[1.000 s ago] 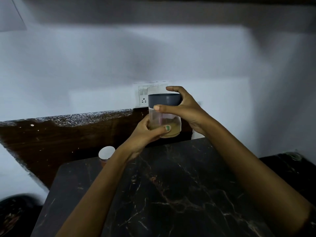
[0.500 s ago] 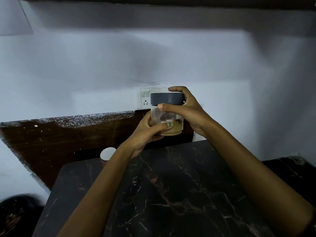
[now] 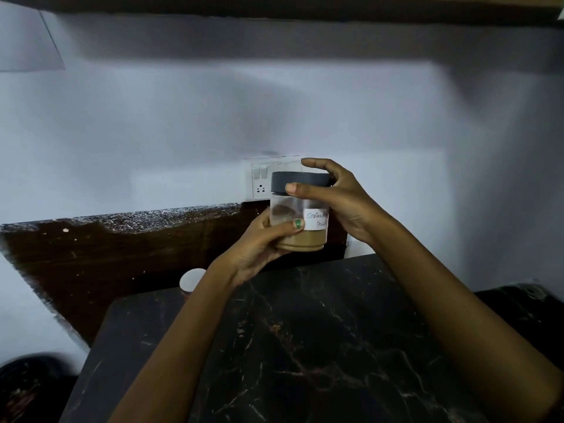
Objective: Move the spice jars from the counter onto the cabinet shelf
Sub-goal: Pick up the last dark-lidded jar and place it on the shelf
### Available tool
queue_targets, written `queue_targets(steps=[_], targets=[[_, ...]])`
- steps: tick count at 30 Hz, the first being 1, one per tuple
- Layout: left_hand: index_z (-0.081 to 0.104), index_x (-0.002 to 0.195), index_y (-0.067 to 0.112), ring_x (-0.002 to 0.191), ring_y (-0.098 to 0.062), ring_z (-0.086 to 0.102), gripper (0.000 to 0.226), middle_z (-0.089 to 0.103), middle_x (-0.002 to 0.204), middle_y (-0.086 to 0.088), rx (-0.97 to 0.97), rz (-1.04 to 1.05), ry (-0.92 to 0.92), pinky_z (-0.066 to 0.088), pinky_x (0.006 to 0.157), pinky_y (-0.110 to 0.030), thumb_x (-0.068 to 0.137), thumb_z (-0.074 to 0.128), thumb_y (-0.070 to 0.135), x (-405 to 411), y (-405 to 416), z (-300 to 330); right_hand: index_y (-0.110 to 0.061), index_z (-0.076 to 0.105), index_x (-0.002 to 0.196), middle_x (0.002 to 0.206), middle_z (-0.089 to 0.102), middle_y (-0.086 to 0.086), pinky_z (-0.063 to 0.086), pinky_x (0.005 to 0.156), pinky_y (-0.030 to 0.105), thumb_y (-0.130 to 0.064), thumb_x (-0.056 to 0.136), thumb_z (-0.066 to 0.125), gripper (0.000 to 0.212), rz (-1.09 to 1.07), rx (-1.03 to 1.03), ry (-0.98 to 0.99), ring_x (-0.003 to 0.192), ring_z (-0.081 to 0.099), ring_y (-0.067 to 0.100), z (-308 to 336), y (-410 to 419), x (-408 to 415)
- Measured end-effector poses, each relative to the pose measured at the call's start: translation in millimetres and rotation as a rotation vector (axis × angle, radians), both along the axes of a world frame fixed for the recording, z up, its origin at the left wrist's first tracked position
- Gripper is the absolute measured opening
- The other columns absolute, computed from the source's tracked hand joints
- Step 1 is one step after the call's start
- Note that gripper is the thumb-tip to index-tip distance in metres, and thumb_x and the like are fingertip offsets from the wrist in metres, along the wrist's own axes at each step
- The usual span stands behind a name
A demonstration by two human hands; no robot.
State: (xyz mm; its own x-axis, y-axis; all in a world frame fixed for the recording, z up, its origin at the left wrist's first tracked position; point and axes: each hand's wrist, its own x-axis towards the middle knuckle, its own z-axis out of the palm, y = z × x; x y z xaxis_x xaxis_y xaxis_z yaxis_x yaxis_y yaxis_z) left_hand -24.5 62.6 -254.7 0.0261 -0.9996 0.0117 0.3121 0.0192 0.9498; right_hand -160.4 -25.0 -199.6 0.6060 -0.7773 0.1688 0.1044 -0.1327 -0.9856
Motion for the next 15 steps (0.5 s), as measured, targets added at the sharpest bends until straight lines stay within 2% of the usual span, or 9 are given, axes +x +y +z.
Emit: queue_targets(steps=[3, 6, 8, 10, 13, 15], targets=[[0.056, 0.113, 0.018, 0.101, -0.018, 0.067, 0.077, 0.071, 0.106, -0.002, -0.009, -0.061, 0.028, 0.056, 0.078, -0.029, 0.045, 0.090, 0.032, 0, 4, -2, -0.023, 0.058, 0.118, 0.106, 0.068, 0.005, 0.056, 0.081, 0.029, -0.026, 0.054, 0.083, 0.069, 0.095, 0.019, 0.031, 0.093, 0.068, 0.019, 6, 1, -4], [0.054, 0.119, 0.018, 0.108, -0.025, 0.064, 0.082, 0.067, 0.115, -0.008, -0.002, -0.075, 0.074, 0.055, 0.088, -0.038, 0.047, 0.091, 0.030, -2, 4, -6, -0.022, 0.060, 0.115, 0.104, 0.067, 0.006, 0.057, 0.078, 0.029, -0.024, 0.054, 0.085, 0.065, 0.034, -0.019, 0.040, 0.091, 0.067, 0.020, 7, 2, -5], [0.052, 0.120, 0.024, 0.110, -0.025, 0.062, 0.073, 0.065, 0.116, -0.005, -0.009, -0.022, -0.027, 0.054, 0.090, -0.038, 0.055, 0.085, 0.021, -4, 4, -6, -0.022, 0.060, 0.113, 0.106, 0.066, 0.008, 0.057, 0.076, 0.030, -0.021, 0.058, 0.086, 0.061, -0.063, -0.031, 0.019, 0.092, 0.067, 0.021, 6, 2, -4], [0.052, 0.114, 0.032, 0.109, -0.019, 0.063, 0.063, 0.065, 0.114, 0.002, -0.021, 0.058, -0.184, 0.055, 0.087, -0.033, 0.060, 0.081, 0.019, -8, 3, -4, -0.024, 0.059, 0.113, 0.110, 0.064, 0.010, 0.058, 0.079, 0.033, -0.022, 0.058, 0.088, 0.062, -0.133, -0.037, 0.011, 0.094, 0.067, 0.022, 5, 2, -4], [0.049, 0.119, 0.032, 0.101, -0.006, 0.065, 0.075, 0.064, 0.115, 0.008, -0.065, 0.142, -0.364, 0.054, 0.076, -0.017, 0.055, 0.088, 0.031, -15, 5, -4, -0.026, 0.055, 0.116, 0.110, 0.062, 0.008, 0.059, 0.073, 0.028, -0.021, 0.057, 0.088, 0.068, -0.155, -0.081, 0.015, 0.090, 0.067, 0.017, 4, 4, -6], [0.044, 0.129, 0.025, 0.100, -0.004, 0.065, 0.084, 0.060, 0.120, 0.006, -0.086, 0.192, -0.441, 0.053, 0.075, -0.015, 0.056, 0.086, 0.029, -18, 4, -3, -0.026, 0.054, 0.117, 0.109, 0.059, 0.006, 0.058, 0.072, 0.025, -0.020, 0.057, 0.088, 0.070, -0.176, -0.122, 0.017, 0.088, 0.065, 0.014, 4, 5, -6]])
